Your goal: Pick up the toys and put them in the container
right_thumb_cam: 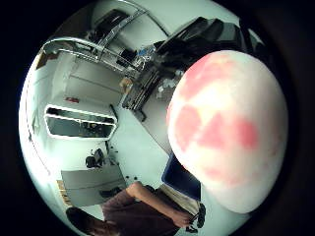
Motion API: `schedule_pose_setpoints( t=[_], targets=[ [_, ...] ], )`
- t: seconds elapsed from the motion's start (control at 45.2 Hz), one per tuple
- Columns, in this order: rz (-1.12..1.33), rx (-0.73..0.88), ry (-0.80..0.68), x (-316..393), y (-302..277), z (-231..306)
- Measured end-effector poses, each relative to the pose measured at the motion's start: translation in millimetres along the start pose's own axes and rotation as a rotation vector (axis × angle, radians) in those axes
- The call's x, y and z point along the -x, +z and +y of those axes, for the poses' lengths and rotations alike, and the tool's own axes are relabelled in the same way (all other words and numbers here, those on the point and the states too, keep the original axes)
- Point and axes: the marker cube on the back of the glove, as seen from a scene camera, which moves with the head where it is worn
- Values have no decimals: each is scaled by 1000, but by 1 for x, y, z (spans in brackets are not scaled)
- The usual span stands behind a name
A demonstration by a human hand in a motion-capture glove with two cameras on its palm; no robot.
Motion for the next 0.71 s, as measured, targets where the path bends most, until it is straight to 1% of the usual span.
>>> schedule_pose_setpoints(
  t=[0.066, 0.155, 0.287, 0.42, 0.464, 0.53, 0.619, 0.707],
  targets=[
    [40, 32, 22, 6, 6, 1],
    [111, 114, 95, 5, 15, 4],
    [201, 353, 210, -4, 28, 21],
    [132, 494, 230, -10, 34, 31],
    [110, 491, 258, -15, 30, 34],
    [95, 432, 300, -21, 22, 30],
    [124, 400, 331, -32, 9, 22],
    [150, 359, 383, -65, -24, 43]
  ],
)
